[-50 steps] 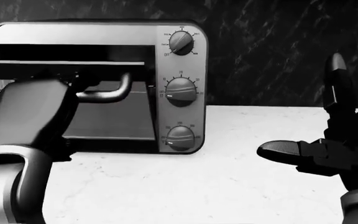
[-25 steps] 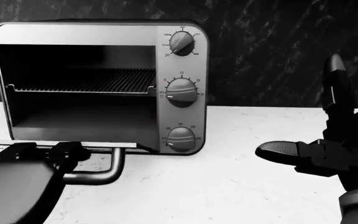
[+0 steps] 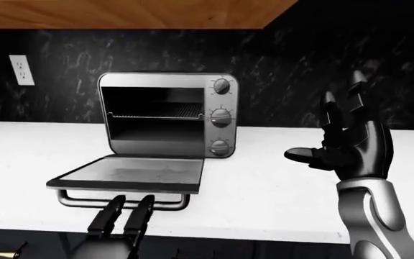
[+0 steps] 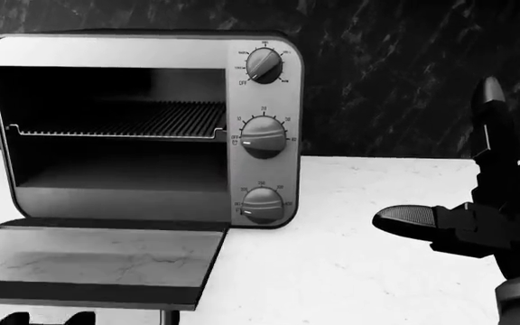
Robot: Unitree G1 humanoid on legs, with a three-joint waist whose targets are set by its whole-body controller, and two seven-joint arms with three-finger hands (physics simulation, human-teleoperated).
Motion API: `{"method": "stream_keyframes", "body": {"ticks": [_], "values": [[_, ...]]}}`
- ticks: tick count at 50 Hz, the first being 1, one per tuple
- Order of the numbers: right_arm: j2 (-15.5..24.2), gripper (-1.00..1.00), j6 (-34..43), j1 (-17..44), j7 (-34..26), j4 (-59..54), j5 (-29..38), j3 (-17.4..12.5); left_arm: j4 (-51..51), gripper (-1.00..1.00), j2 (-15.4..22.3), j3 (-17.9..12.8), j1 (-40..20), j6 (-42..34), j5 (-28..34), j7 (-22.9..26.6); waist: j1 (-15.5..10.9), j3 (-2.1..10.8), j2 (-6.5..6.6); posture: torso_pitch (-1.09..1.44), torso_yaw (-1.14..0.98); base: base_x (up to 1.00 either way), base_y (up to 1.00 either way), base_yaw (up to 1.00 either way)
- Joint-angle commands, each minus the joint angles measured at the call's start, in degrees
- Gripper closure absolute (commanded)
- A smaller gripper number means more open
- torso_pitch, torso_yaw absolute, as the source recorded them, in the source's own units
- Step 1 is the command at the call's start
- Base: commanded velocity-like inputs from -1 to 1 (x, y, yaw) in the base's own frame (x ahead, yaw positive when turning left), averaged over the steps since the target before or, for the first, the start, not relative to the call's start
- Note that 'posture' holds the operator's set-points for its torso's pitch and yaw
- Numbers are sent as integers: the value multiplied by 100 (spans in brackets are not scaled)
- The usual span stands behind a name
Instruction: Open the toaster oven door.
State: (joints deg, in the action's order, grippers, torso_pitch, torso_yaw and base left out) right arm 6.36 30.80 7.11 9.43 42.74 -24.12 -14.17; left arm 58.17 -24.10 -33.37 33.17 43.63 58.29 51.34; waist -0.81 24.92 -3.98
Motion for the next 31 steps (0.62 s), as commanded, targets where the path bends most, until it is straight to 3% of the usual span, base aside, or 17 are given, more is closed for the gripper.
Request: {"method": "stream_keyframes", "body": {"ticks": [1,7,12,31], "values": [[33,-100,-97,146,-14,112,-21,9,183,-98,-315,-419,-29,994,-1031,380,4,-90,-14,-64,0,0,0,0],[28,-100,-100,161,-3,112,-3,34,150,-100,-461,-1503,-213,1319,-2185,1026,-17,-93,-12,-64,0,0,0,0],[30,-100,-67,168,14,142,-14,33,-340,-100,-490,-2045,-521,1585,-2072,886,-18,-107,23,-64,0,0,0,0],[52,-100,1,212,45,187,-49,6,-208,-100,-371,-1618,-618,1143,-1487,623,69,-92,93,-64,0,0,0,0]]}}
